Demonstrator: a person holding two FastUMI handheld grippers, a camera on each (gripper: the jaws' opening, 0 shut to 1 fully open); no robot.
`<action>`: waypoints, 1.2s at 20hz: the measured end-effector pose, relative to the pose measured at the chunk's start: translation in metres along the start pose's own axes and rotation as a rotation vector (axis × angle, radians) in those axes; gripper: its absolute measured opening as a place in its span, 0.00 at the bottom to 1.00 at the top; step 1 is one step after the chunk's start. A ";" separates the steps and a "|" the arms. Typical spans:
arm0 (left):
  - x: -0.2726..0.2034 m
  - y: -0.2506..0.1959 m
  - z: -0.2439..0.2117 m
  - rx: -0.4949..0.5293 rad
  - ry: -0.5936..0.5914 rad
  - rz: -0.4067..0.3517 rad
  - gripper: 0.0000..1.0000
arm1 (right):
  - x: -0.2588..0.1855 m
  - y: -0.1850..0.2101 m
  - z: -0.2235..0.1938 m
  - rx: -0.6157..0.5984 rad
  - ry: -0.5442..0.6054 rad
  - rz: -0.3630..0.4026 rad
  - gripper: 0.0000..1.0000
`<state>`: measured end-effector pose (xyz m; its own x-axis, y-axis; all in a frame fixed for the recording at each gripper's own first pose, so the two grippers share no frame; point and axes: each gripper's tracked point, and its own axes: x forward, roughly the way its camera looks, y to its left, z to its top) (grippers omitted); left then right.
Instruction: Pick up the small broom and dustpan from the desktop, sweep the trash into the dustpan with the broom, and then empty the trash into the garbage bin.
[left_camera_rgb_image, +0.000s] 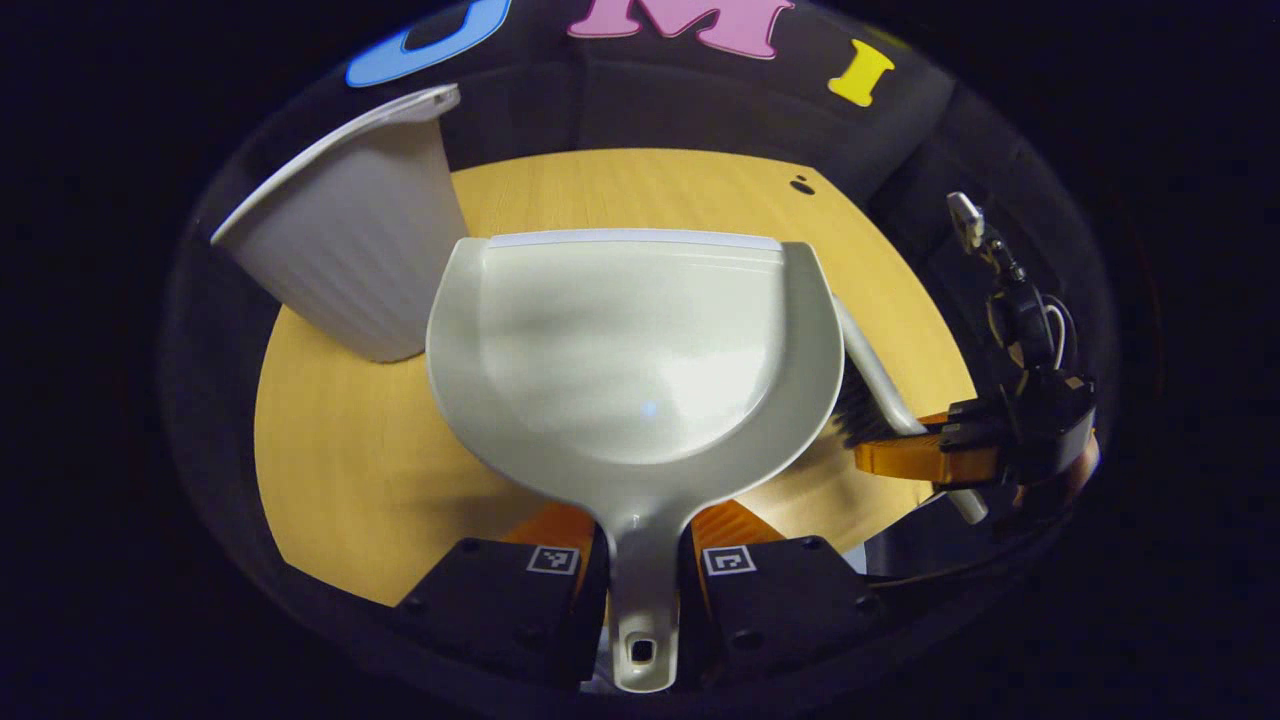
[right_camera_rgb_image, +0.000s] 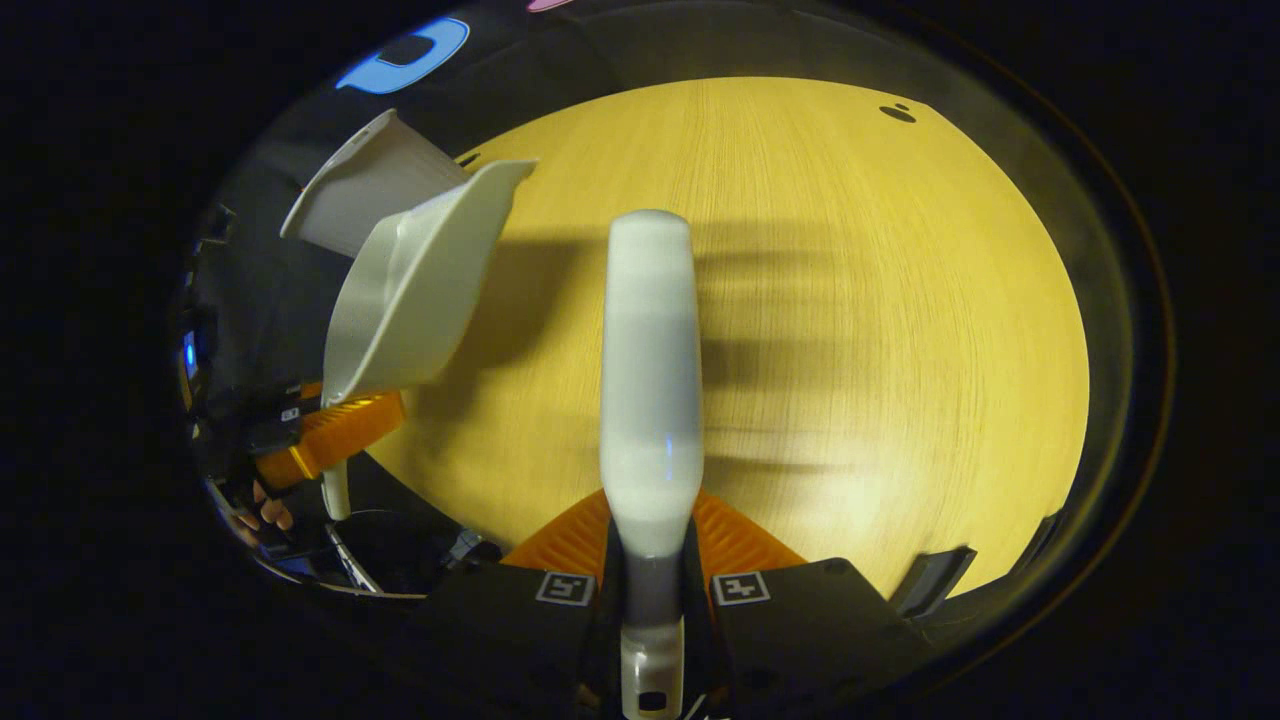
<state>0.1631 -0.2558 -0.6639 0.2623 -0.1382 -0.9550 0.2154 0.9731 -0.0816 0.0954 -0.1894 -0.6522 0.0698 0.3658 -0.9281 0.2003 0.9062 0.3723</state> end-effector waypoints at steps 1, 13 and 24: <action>0.009 0.001 -0.011 -0.043 0.034 -0.002 0.29 | 0.010 -0.003 -0.004 0.025 0.022 -0.029 0.29; 0.030 0.015 -0.036 -0.124 0.172 0.062 0.29 | 0.049 0.013 0.008 0.130 0.155 -0.114 0.29; 0.009 -0.005 -0.030 -0.125 0.130 -0.033 0.87 | 0.023 0.018 0.020 0.124 0.056 -0.104 0.95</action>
<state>0.1364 -0.2563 -0.6801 0.1314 -0.1534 -0.9794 0.1007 0.9849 -0.1407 0.1206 -0.1694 -0.6674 -0.0114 0.2862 -0.9581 0.3225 0.9080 0.2674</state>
